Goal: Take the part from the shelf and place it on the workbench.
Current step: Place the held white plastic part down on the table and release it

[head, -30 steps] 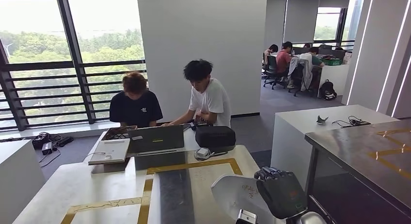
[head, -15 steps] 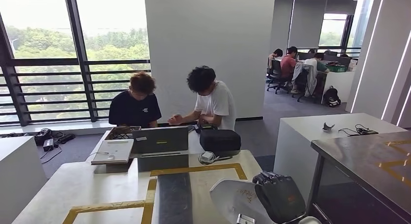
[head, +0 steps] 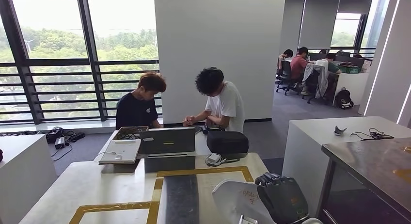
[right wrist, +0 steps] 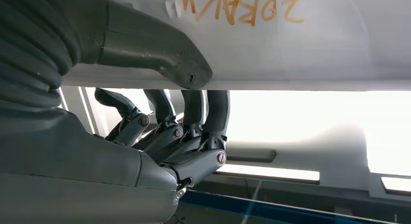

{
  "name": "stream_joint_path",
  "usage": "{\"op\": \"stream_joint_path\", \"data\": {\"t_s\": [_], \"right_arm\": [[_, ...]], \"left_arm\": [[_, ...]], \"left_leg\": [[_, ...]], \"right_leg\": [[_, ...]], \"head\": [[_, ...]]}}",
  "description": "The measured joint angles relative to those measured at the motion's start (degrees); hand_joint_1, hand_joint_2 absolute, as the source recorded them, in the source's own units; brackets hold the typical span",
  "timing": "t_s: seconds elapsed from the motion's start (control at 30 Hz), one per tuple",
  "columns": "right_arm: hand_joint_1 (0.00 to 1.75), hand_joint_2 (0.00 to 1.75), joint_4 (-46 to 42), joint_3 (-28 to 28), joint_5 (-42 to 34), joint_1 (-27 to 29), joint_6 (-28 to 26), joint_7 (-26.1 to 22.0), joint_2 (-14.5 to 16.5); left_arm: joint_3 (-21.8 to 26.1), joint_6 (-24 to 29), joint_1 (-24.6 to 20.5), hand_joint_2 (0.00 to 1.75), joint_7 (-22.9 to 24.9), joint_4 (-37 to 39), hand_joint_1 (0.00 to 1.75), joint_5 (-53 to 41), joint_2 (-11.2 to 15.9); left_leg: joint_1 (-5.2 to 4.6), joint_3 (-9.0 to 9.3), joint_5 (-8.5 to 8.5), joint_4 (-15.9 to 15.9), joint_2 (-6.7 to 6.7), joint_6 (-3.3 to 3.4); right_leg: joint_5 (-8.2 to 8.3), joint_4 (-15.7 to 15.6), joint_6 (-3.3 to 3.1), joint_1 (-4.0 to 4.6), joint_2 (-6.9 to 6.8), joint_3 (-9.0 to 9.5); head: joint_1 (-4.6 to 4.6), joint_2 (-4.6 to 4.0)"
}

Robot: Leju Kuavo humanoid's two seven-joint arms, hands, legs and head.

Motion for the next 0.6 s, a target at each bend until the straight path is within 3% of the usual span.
{"op": "stream_joint_path", "data": {"t_s": [0.07,0.17,0.2,0.23,0.27,0.3,0.37,0.4,0.53,0.6], "right_arm": [[1.75,1.75,-0.3,0.0,-0.2,0.0,0.0,-0.1,-0.2],[1.75,1.75,-0.5,0.0,-0.8,0.3,0.2,-0.6,-0.7],[1.75,1.75,-0.5,0.0,-0.9,0.4,0.3,-0.8,-0.7],[1.75,1.75,-0.5,0.0,-1.0,0.6,0.3,-1.0,-0.7],[1.75,1.75,-0.5,0.1,-1.1,0.7,0.4,-1.1,-0.6],[1.75,1.75,-0.5,0.1,-1.1,0.7,0.4,-1.1,-0.5],[1.75,1.75,-0.5,0.2,-0.9,0.5,0.6,-1.0,-0.3],[1.75,1.75,-0.5,0.3,-0.8,0.4,0.7,-1.0,-0.1],[1.75,1.75,-0.3,1.1,-0.5,-0.2,1.3,-0.8,0.6],[1.75,1.75,-0.2,1.4,-0.5,-0.7,1.4,-0.7,0.9]], "left_arm": [[0.0,0.4,-0.1,1.75,0.4,0.0,0.0,-0.3,0.0],[0.0,0.8,-0.1,1.75,0.6,0.0,0.0,-0.4,-0.1],[0.0,0.8,-0.1,1.75,0.7,0.0,0.0,-0.5,-0.1],[0.0,0.8,-0.1,1.75,0.7,0.0,0.0,-0.5,-0.2],[0.0,0.8,-0.1,1.75,0.7,0.0,0.0,-0.6,-0.2],[0.0,0.8,-0.1,1.75,0.7,0.0,0.0,-0.7,-0.2],[0.0,0.8,-0.4,1.75,0.7,0.0,0.0,-0.9,-0.4],[0.0,0.8,-0.5,1.75,0.7,0.0,0.0,-0.9,-0.6],[0.0,0.7,-0.7,1.75,0.8,0.0,0.0,-1.1,-1.2],[0.0,0.6,-0.8,1.75,0.8,0.0,0.0,-1.3,-1.4]], "left_leg": [[-0.04,-1.33,-1.73,3.2,0.65,-0.53],[0.18,-6.77,-5.73,13.4,1.24,-1.03],[0.26,-8.01,-5.79,15.2,1.32,-1.14],[0.36,-8.15,-4.7,14.8,1.43,-1.23],[0.47,-7.15,-2.68,12.2,1.63,-1.31],[0.56,-5.43,-0.48,8.1,2.11,-1.43],[0.4,-2.52,1.77,1.9,2.95,-1.19],[0.3,-1.94,1.85,0.6,3.11,-0.82],[0.35,-1.88,1.63,0.5,2.0,1.06],[0.44,-1.82,1.67,0.4,1.47,1.64]], "right_leg": [[0.05,-0.5,-0.61,-0.37,-0.37,0.54],[-0.26,-0.5,-1.03,-0.42,-0.96,0.86],[-0.38,-0.5,-1.02,-0.43,-1.14,0.95],[-0.52,-0.5,-0.92,-0.47,-1.31,1.1],[-0.73,-0.4,-0.75,-0.56,-1.49,1.33],[-1.01,-0.2,-0.48,-0.64,-1.68,1.57],[-1.55,0.2,0.24,-0.49,-1.96,1.76],[-1.71,0.3,0.56,-0.33,-2.11,1.76],[-2.62,1.1,1.55,-0.31,-2.38,1.59],[-5.37,6.3,1.91,-0.4,-1.54,-0.84]], "head": [[-0.17,0.0],[-0.36,0.0],[-0.38,0.0],[-0.41,0.0],[-0.41,0.0],[-0.42,0.0],[-0.42,0.0],[-0.39,0.0],[-0.24,0.0],[-0.14,0.0]]}}
